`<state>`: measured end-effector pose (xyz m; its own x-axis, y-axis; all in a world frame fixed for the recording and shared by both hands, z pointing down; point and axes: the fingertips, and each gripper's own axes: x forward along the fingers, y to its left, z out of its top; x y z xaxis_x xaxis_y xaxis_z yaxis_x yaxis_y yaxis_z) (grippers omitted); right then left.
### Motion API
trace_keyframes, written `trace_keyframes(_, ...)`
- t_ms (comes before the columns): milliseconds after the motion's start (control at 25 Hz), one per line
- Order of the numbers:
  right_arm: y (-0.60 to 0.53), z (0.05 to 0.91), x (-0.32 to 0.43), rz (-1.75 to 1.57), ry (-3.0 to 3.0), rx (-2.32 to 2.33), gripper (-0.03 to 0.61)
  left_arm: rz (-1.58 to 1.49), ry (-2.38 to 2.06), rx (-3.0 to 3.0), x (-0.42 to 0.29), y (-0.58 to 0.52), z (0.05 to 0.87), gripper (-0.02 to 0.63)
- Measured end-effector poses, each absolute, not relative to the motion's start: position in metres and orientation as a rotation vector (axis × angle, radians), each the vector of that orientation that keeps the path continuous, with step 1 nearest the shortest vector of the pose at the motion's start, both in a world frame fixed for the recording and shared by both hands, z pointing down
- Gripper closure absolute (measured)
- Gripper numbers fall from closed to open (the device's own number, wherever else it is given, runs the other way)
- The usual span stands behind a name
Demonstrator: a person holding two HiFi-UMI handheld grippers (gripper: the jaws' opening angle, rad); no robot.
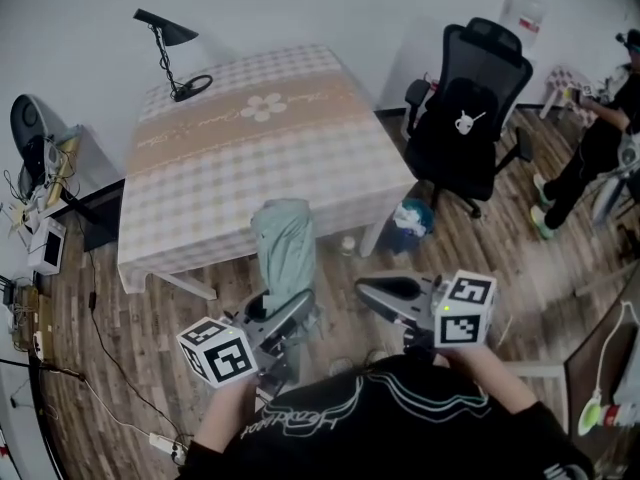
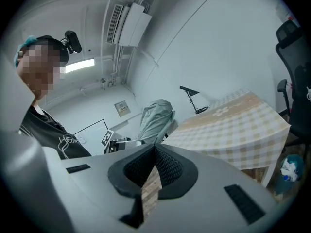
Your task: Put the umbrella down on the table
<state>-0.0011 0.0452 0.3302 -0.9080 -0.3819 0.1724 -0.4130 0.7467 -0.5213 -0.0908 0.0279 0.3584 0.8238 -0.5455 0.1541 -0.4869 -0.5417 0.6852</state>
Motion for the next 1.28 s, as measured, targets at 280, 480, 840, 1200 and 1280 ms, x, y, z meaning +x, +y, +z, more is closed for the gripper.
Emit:
trace_keyframes(280, 0.029, 0.332, -0.015, 0.885, -2.911, 0.593, 0.566, -0.093, -0.812, 2.224, -0.107, 0.014, 0.363, 0.351)
trace_keyframes(480, 0.022, 0.335, -0.014, 0.877, -2.949, 0.587, 0.566, -0.083, -0.859, 2.230, -0.112, 0.015, 0.364, 0.351)
trace_keyframes(840, -0.061, 0.342, -0.014, 0.930, -3.008, 0.492, 0.566, -0.047, -0.959, 2.203, -0.118, -0.052, 0.376, 0.351)
trace_keyframes(1200, -0.127, 0.354, -0.012, 0.984, -2.983, 0.423, 0.566, -0.046, -1.011, 2.131, -0.113, -0.110, 0.392, 0.351)
trace_keyframes(1280, -0.134, 0.355, -0.012, 0.996, -2.975, 0.409, 0.566, -0.040, -1.021, 2.122, -0.113, -0.117, 0.394, 0.351)
